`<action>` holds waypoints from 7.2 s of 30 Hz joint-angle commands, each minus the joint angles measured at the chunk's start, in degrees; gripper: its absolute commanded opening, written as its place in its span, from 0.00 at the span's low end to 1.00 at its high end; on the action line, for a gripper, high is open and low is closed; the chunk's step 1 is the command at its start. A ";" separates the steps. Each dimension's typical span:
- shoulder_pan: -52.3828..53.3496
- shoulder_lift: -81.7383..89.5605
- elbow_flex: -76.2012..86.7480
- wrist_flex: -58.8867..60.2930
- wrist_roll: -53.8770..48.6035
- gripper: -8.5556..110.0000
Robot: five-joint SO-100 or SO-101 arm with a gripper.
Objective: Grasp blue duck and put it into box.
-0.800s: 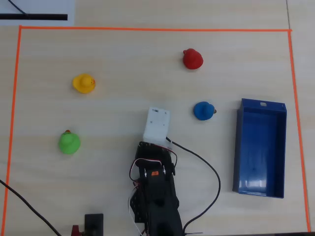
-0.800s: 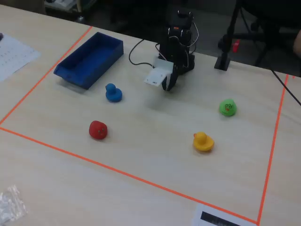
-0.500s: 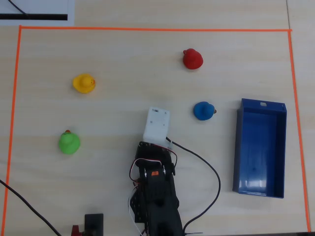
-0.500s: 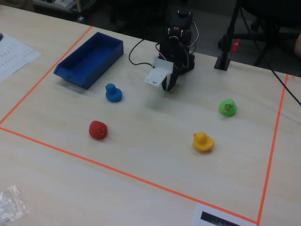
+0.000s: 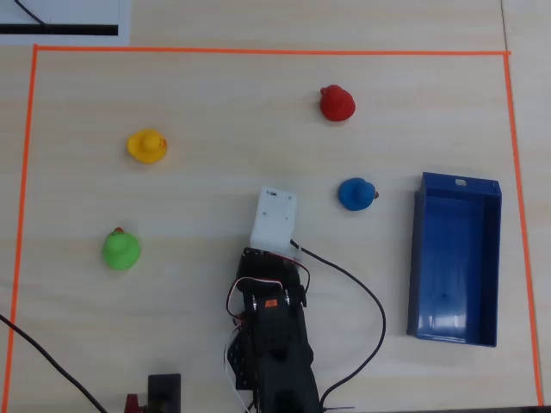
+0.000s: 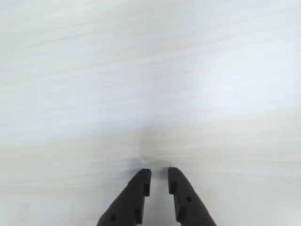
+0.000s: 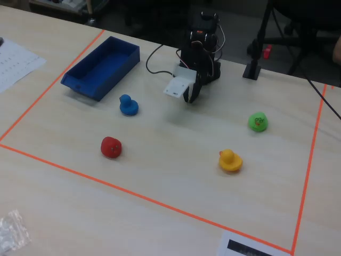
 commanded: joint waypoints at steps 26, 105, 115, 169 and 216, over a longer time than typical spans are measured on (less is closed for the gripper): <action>0.44 -0.53 -0.18 1.32 -0.35 0.09; 44.38 -77.70 -23.38 -80.86 -25.14 0.39; 44.12 -78.31 -23.47 -80.77 -23.73 0.39; 43.24 -83.41 -24.52 -83.32 -22.06 0.07; 63.54 -82.09 -42.71 -95.10 -19.51 0.30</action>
